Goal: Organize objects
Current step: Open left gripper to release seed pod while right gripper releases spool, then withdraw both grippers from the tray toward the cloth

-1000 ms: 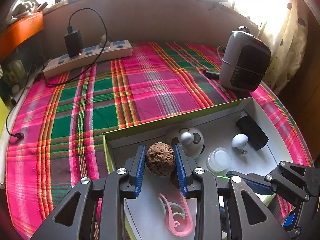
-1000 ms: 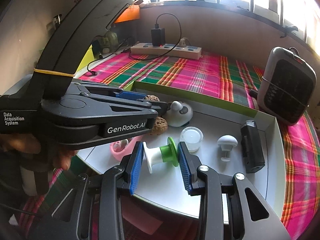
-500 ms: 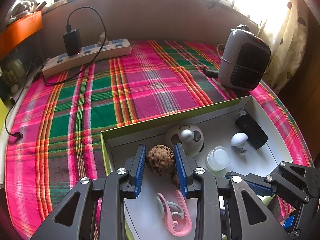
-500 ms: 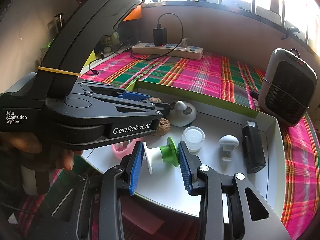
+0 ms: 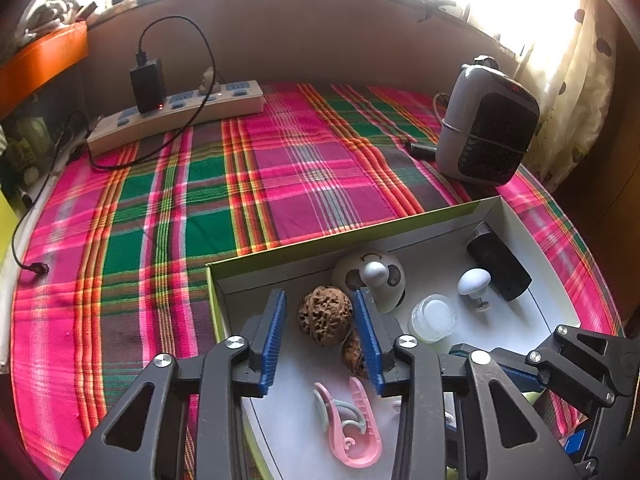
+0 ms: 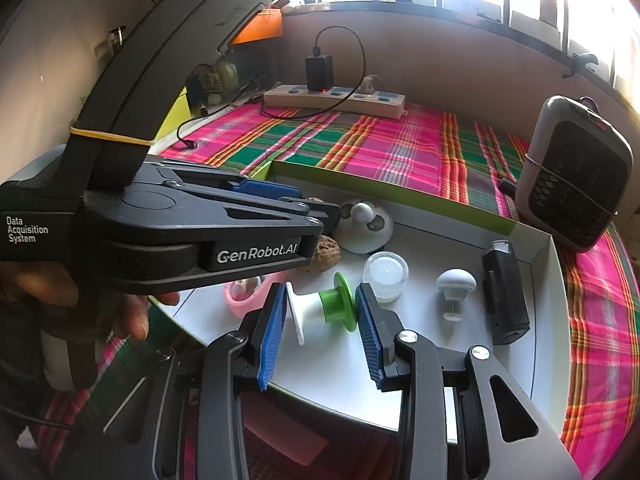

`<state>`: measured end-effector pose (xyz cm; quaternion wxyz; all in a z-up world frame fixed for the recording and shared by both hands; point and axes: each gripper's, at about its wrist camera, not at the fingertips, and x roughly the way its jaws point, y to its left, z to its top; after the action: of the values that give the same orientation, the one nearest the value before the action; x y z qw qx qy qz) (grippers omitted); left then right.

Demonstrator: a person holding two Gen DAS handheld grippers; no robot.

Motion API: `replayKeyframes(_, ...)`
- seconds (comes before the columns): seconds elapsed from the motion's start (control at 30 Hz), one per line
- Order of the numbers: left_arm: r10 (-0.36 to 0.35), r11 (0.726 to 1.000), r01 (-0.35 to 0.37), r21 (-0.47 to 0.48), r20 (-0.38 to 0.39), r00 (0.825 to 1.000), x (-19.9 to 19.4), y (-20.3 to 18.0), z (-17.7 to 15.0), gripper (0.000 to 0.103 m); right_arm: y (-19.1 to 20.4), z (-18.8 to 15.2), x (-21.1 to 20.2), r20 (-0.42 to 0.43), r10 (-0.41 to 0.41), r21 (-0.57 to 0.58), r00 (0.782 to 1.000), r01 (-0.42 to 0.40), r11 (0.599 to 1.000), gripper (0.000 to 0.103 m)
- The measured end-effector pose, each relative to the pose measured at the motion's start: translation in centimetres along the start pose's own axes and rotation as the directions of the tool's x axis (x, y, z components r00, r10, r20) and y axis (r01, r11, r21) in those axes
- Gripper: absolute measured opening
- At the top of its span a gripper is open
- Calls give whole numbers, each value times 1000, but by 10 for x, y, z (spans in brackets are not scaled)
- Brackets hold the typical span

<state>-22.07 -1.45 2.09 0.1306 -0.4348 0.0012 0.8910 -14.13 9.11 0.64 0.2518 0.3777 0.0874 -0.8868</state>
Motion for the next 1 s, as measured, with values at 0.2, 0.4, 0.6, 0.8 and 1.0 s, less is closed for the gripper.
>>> replayKeyframes(0.2,0,1000,0,1,5,1000,-8,0,-2,35,1,-1,-5,7,-7,2,1000,7,1000,42)
replayKeyframes(0.4,1,1000,-1,-4,22,1000,-19,-1,-5,36,1,-1,-10,16,-19,6,1000,19,1000,42)
replayKeyframes(0.6,4,1000,-4,-9,41,999,-33,-1,-10,36,1,-3,-18,25,-30,17,999,29,999,42)
replayKeyframes(0.8,8,1000,-6,-17,71,997,-52,-2,-19,36,2,-7,-31,44,-41,26,998,40,999,43)
replayKeyframes(1.0,24,999,-19,-45,116,993,-75,0,-30,36,0,-15,-45,56,-59,45,997,57,997,43)
